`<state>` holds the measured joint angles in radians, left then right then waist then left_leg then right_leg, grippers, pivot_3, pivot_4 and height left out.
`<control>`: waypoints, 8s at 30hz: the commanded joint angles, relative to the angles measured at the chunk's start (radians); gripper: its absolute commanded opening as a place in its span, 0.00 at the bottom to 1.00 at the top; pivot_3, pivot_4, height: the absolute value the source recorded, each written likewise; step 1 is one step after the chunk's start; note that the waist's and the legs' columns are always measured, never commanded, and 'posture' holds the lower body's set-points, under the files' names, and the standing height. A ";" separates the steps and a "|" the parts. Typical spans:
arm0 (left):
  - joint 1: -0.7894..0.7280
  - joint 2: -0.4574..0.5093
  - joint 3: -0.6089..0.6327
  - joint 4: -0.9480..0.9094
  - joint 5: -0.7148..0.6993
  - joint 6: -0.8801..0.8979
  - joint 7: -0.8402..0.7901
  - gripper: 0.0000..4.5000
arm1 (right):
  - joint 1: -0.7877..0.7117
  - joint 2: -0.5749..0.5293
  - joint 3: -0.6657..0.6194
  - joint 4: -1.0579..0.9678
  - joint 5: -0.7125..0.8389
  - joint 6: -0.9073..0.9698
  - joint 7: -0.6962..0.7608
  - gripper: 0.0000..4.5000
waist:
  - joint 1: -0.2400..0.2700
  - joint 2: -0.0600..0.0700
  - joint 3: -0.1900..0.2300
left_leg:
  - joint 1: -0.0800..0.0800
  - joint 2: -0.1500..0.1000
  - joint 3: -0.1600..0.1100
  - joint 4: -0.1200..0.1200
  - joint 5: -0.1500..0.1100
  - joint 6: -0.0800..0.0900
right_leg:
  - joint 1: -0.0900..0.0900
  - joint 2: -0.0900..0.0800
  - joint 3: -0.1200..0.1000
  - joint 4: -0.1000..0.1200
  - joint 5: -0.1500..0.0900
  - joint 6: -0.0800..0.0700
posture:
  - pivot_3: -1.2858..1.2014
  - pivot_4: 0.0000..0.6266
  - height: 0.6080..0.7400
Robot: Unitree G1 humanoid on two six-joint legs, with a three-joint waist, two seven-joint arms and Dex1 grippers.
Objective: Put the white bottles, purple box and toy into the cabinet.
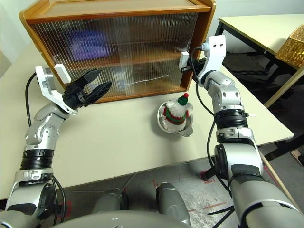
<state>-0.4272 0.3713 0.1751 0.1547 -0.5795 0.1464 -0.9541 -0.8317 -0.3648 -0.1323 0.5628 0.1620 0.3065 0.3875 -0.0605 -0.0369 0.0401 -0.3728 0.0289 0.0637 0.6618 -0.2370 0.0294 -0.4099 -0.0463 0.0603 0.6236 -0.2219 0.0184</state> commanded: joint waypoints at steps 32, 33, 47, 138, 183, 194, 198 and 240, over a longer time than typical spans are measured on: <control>0.012 -0.014 -0.017 -0.044 0.006 0.003 0.011 1.00 | -0.010 0.273 0.138 -0.155 0.003 0.117 -0.004 0.01 | 0.000 0.000 0.000 | -0.001 0.001 0.000 -0.001 -0.003 -0.004 | -0.002 0.000 -0.001 0.001 0.000 0.000 | 0.55 0.00 1.00; 0.013 -0.014 -0.017 -0.044 0.006 0.003 0.010 1.00 | -0.009 0.278 0.139 -0.154 0.004 0.116 -0.003 0.01 | 0.000 0.000 0.000 | -0.001 0.001 0.000 -0.001 -0.003 -0.004 | -0.002 0.000 -0.001 0.001 0.000 0.000 | 0.55 0.00 1.00; 0.009 -0.023 -0.022 -0.052 0.006 0.004 0.021 1.00 | -0.024 0.286 0.130 -0.118 -0.001 0.091 -0.002 0.01 | 0.000 0.001 0.000 | -0.001 0.001 0.000 -0.002 -0.003 -0.005 | -0.003 0.000 -0.001 0.001 -0.001 0.000 | 0.55 0.00 1.00; -0.026 -0.021 -0.044 0.016 0.016 -0.002 -0.019 1.00 | 0.825 -0.043 -0.101 -0.920 0.383 0.010 0.186 0.03 | 0.019 -0.004 0.001 | 0.001 0.000 0.002 -0.007 -0.004 -0.007 | -0.001 -0.001 -0.001 -0.003 -0.005 0.001 | 0.50 0.00 1.00; 0.142 -0.025 -0.029 -0.195 0.001 0.022 0.090 1.00 | -0.141 -0.071 -0.029 0.193 0.146 -0.358 0.400 0.03 | 0.029 -0.004 0.001 | 0.001 0.000 0.002 -0.005 -0.002 -0.002 | 0.000 -0.001 -0.001 -0.002 -0.002 0.000 | 0.56 0.00 1.00; 0.192 -0.021 -0.015 -0.263 -0.009 0.039 0.136 1.00 | -0.304 -0.018 -0.025 0.547 0.043 -0.541 0.388 0.03 | 0.028 -0.003 0.001 | 0.001 0.000 0.002 -0.006 -0.002 -0.002 | -0.001 -0.001 -0.001 -0.002 -0.001 -0.003 | 0.59 0.00 1.00; 0.217 -0.021 -0.007 -0.295 -0.013 0.043 0.157 1.00 | -0.351 -0.006 -0.026 0.624 0.010 -0.571 0.363 0.03 | 0.034 -0.003 0.001 | 0.001 0.000 0.002 -0.006 -0.002 -0.002 | -0.001 -0.001 -0.001 -0.002 -0.001 -0.004 | 0.59 0.00 1.00; 0.231 -0.046 -0.032 -0.319 -0.019 0.044 0.184 1.00 | -0.428 -0.036 -0.020 0.682 -0.147 -0.684 0.086 0.99 | 0.124 -0.003 0.001 | -0.009 0.000 0.003 -0.012 -0.002 -0.003 | -0.015 -0.001 -0.001 0.001 -0.005 -0.010 | 0.59 0.00 1.00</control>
<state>-0.1864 0.3283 0.1556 -0.1783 -0.5935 0.1872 -0.7592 -1.2741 -0.3903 -0.1415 1.2752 0.0031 -0.3612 0.4678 0.0635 -0.0401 0.0411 -0.3814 0.0294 0.0663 0.6499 -0.2392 0.0266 -0.4252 -0.0473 0.0588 0.6246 -0.2269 0.0087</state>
